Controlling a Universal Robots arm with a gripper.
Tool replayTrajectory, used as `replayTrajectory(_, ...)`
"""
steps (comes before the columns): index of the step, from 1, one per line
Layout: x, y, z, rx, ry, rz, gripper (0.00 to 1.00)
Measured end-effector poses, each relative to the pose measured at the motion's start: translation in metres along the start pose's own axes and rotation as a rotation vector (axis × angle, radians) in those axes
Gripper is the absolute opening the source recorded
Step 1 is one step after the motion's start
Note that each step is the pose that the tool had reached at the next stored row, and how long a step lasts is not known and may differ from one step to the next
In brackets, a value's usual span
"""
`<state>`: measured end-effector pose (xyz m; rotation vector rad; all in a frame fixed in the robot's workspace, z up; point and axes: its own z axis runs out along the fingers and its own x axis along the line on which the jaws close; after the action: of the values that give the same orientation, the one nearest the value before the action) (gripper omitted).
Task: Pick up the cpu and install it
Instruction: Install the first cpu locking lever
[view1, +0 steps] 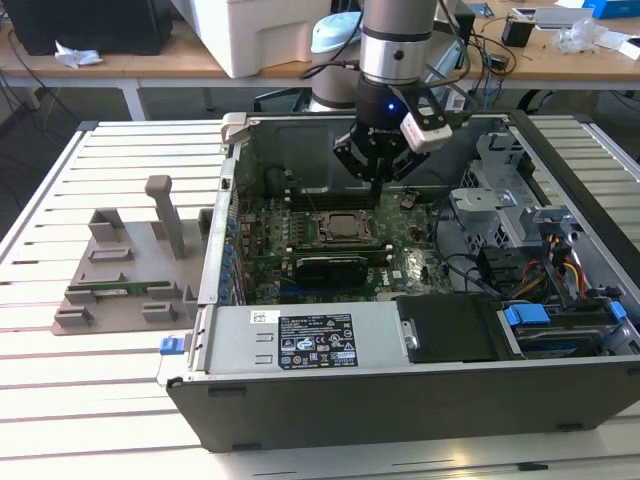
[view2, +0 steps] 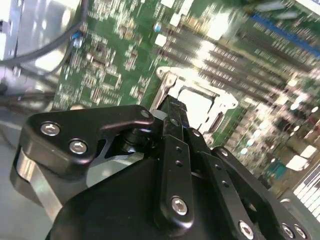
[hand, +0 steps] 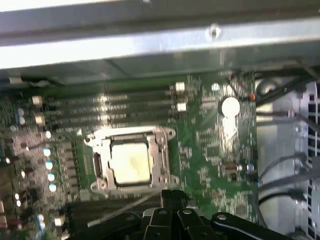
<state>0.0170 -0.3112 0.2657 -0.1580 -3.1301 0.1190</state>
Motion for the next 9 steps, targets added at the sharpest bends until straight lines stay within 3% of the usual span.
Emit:
replayTrajectory(1, 0.0000, -0.0003, 0.0000, -0.0180, 0.0018, 0.000, 0.11)
replayTrajectory(3, -0.0001, -0.0013, 0.0001, -0.0645, 0.0065, -0.001, 0.11)
replayTrajectory(4, -0.0002, -0.0016, 0.0002, -0.0834, 0.0083, -0.002, 0.11)
replayTrajectory(5, -0.0001, -0.0018, 0.0001, -0.0915, 0.0086, -0.020, 0.11)
replayTrajectory(7, -0.0002, -0.0018, 0.0001, -0.0911, 0.0074, -0.061, 0.11)
replayTrajectory(9, -0.0002, -0.0018, 0.0002, -0.0906, 0.0051, -0.137, 0.11)
